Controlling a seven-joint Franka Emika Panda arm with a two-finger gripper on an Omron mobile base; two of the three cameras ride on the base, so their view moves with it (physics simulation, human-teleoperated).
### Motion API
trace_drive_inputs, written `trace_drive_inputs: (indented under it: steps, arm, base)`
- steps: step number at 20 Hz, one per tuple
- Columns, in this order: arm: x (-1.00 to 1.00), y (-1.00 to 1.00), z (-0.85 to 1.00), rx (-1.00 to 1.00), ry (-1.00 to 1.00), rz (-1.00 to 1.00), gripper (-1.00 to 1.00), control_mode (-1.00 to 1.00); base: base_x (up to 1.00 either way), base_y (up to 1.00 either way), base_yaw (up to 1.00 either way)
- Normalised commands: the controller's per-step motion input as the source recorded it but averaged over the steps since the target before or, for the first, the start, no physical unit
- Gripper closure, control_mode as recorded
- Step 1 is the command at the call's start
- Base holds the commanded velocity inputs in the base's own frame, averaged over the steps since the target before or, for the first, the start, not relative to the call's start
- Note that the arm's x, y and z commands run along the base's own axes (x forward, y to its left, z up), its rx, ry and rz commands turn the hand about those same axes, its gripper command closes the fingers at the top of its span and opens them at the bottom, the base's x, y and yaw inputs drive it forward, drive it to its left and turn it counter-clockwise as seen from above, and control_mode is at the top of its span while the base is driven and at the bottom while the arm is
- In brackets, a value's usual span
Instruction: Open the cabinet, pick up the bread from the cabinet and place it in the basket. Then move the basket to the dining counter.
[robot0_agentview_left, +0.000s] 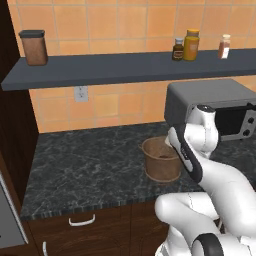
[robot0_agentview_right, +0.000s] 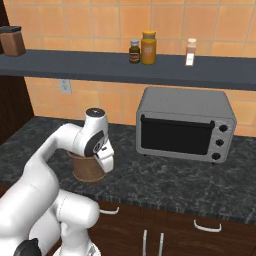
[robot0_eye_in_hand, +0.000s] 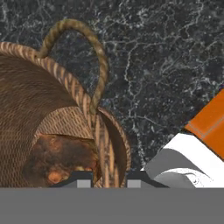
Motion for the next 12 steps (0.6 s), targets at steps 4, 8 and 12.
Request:
trace_drive_inputs:
  steps: [4,8,12]
  arm:
    - [-0.44,0.00,1.00,0.07,0.03,-0.10,1.00,-1.00]
    - [-0.58,0.02,1.00,0.02,0.00,-0.09,1.00,-1.00]
    - [-0.60,0.00,1.00,-0.05,-0.03,-0.01,1.00,-1.00]
  base:
    - [0.00,0.00,0.00]
    - [0.00,0.00,0.00]
    - [0.00,0.00,0.00]
